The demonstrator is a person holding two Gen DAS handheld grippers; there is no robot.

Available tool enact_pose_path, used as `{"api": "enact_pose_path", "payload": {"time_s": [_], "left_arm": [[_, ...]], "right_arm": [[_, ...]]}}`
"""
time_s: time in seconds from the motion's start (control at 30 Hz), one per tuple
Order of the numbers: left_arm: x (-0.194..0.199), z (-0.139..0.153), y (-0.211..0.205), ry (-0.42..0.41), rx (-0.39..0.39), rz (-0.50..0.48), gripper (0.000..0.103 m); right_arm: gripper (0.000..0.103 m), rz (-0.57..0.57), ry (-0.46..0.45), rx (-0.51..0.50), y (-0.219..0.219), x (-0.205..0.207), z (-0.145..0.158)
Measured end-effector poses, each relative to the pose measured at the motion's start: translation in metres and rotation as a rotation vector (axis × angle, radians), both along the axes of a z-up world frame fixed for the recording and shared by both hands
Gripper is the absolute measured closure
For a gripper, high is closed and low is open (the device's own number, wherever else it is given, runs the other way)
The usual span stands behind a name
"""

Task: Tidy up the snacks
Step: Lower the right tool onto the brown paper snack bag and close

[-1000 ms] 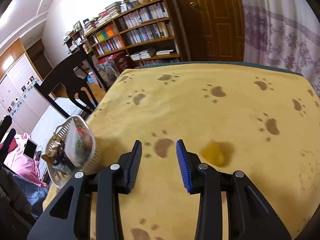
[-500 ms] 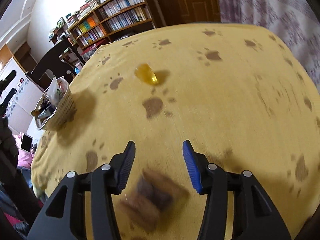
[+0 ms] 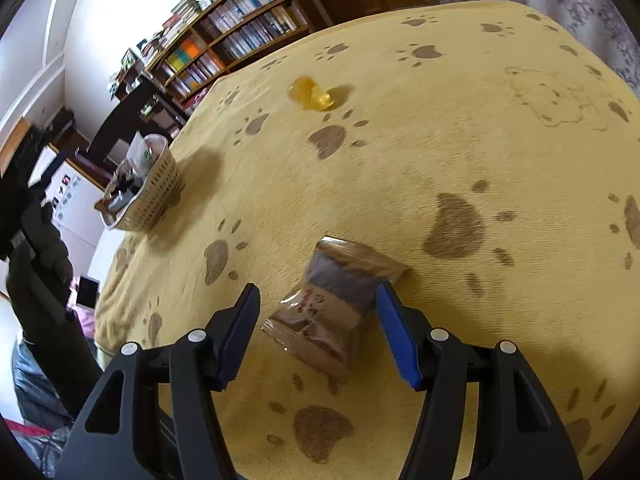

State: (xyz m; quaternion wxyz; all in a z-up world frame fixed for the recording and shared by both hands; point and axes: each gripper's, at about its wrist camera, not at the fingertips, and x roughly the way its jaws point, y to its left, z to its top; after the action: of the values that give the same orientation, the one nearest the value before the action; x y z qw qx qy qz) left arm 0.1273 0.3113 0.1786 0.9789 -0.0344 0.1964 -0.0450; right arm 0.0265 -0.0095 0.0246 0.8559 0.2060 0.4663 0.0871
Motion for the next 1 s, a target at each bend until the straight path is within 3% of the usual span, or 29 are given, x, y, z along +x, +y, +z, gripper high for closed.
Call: {"api": "enact_pose_path", "payload": {"time_s": [0.37,0.7,1.0], "left_arm": [[0.001,-0.003,-0.011,0.008,0.027,-0.028,0.010],[0.000,-0.006,-0.018,0.014,0.042,-0.044,0.010],[0.000,-0.008,-0.028,0.019,0.065,-0.066,0.010]], "right_arm": [[0.039,0.000,-0.077,-0.285,0.038,-0.002,0.001],[0.039,-0.009,-0.039,-0.198,0.029,-0.020,-0.004],[0.036,-0.039,-0.025,-0.193,0.031,-0.002,-0.013]]}}
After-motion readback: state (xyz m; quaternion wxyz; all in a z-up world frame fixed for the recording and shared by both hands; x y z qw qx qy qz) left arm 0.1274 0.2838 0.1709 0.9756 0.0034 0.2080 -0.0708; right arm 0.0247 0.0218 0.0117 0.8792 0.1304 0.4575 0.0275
